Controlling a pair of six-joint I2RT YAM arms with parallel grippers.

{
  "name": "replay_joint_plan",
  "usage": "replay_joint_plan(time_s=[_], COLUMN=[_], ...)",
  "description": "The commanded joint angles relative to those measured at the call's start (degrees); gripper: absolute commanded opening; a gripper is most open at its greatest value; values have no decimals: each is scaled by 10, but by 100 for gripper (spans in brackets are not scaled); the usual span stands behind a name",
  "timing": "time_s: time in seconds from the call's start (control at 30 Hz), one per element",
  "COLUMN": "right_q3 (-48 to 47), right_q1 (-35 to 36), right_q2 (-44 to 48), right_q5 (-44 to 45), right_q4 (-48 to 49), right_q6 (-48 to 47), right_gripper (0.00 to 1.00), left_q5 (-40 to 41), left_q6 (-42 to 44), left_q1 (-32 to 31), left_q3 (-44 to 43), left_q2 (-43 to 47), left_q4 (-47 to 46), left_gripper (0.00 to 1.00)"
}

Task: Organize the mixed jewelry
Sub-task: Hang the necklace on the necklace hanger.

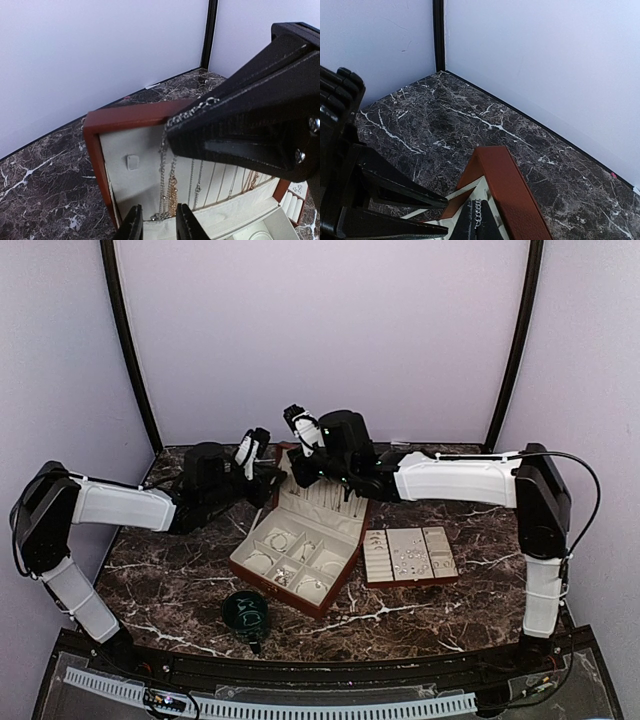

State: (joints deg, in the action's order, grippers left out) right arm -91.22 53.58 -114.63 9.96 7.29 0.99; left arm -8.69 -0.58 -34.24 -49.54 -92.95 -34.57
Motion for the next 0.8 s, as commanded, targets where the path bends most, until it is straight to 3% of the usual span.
replay_joint_plan(time_s=[0.0, 0.77], right_q3=[7, -21], right_q1=[14, 32], right_q2=[2, -16], right_q5=[-36, -8], right_q4=[-35, -68], right_q6=[32, 19], right_gripper=[0, 0], left_q5=[-14, -4], left_q6=[-22, -16], left_q1=[1, 4], left_q3=[0, -32], left_q2=[12, -39], left_q4=[-40, -50], left_gripper=[24, 16])
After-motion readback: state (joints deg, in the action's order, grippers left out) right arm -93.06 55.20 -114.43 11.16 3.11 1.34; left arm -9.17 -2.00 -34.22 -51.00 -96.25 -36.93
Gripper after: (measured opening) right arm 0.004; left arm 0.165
